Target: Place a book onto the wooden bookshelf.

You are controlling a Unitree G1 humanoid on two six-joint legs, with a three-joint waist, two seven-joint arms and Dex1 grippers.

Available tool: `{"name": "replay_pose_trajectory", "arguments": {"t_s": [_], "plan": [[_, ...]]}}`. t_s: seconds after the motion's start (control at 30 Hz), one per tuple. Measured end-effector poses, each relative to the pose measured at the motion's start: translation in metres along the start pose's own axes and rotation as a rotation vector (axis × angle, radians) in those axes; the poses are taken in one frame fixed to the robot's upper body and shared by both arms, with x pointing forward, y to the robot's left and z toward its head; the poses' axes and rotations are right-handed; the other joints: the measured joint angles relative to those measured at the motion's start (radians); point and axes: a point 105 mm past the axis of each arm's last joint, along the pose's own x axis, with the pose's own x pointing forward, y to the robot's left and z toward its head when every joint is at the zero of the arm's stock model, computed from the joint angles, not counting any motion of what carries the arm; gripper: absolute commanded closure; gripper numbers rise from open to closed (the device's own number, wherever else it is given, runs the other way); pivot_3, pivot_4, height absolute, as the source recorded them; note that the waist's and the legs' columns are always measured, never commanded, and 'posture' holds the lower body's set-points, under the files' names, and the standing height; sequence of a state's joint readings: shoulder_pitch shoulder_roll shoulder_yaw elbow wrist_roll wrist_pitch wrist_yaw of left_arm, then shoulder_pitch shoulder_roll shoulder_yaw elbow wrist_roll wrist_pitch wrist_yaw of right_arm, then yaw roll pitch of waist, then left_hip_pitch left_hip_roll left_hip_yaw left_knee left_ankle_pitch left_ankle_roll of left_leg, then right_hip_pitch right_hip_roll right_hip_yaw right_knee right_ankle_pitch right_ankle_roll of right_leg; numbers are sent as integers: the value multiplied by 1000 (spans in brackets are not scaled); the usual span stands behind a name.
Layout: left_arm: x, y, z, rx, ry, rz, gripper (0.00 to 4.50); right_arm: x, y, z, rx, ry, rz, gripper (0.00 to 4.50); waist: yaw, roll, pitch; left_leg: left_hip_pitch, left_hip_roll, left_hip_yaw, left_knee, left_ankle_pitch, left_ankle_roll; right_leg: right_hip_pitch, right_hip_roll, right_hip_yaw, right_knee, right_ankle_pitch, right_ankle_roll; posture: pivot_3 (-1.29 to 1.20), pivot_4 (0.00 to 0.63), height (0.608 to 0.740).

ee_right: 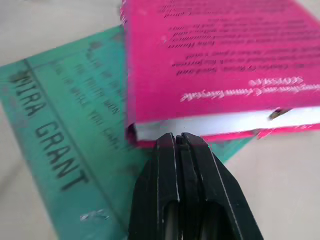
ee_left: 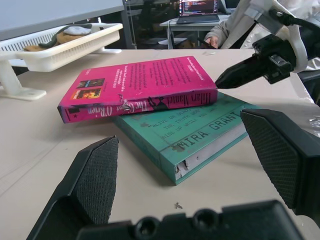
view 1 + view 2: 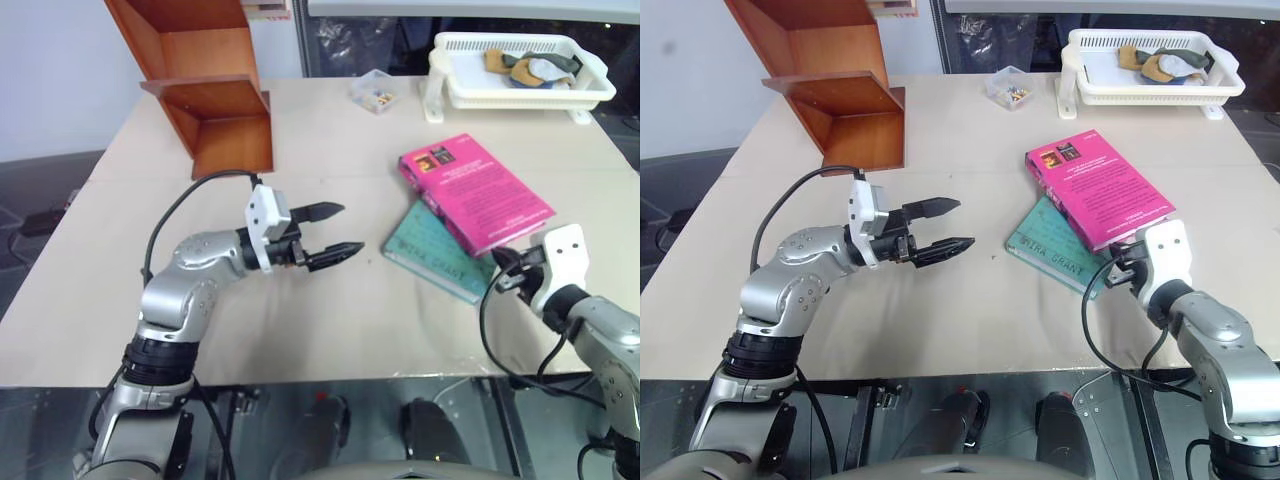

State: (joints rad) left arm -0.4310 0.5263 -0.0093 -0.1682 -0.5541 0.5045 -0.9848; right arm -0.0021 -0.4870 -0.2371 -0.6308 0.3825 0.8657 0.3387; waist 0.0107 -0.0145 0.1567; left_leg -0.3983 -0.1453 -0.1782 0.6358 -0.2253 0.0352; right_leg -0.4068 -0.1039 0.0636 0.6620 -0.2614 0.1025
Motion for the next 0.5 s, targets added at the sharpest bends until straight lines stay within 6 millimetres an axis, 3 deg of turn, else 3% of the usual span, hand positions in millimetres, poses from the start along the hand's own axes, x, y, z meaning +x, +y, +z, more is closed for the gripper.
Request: {"name": "replay_pose_trajectory", "arguments": {"t_s": [0.23, 0.3, 0.4, 0.5], "plan": [[-2, -1, -2, -2, 7, 10, 0, -4, -5, 14, -18, -45, -13, 4396, 1, 0, 0, 0, 0, 1, 0, 0, 0, 0, 0, 0, 0, 0, 0, 0, 150, 740], [-2, -1, -2, -1, 7, 11, 0, -3, -22, 34, -101, -75, -85, 4396, -2, 0, 0, 0, 0, 2, 0, 0, 0, 0, 0, 1, 1, 0, 0, 0, 150, 740], [-1, -1, -2, 0, 4, 11, 0, 9, -65, 66, -164, -92, -276, 4396, -9, 0, 0, 1, 0, 3, 0, 0, 0, 0, 0, 1, 1, 1, -1, 0, 150, 740], [-1, -1, -1, 2, 0, 12, 0, 15, -102, 75, -195, -20, -411, 4396, -4, 0, 0, 0, 1, 2, 0, 0, 0, -1, 0, 0, 1, 1, -1, 0, 150, 740]]}}
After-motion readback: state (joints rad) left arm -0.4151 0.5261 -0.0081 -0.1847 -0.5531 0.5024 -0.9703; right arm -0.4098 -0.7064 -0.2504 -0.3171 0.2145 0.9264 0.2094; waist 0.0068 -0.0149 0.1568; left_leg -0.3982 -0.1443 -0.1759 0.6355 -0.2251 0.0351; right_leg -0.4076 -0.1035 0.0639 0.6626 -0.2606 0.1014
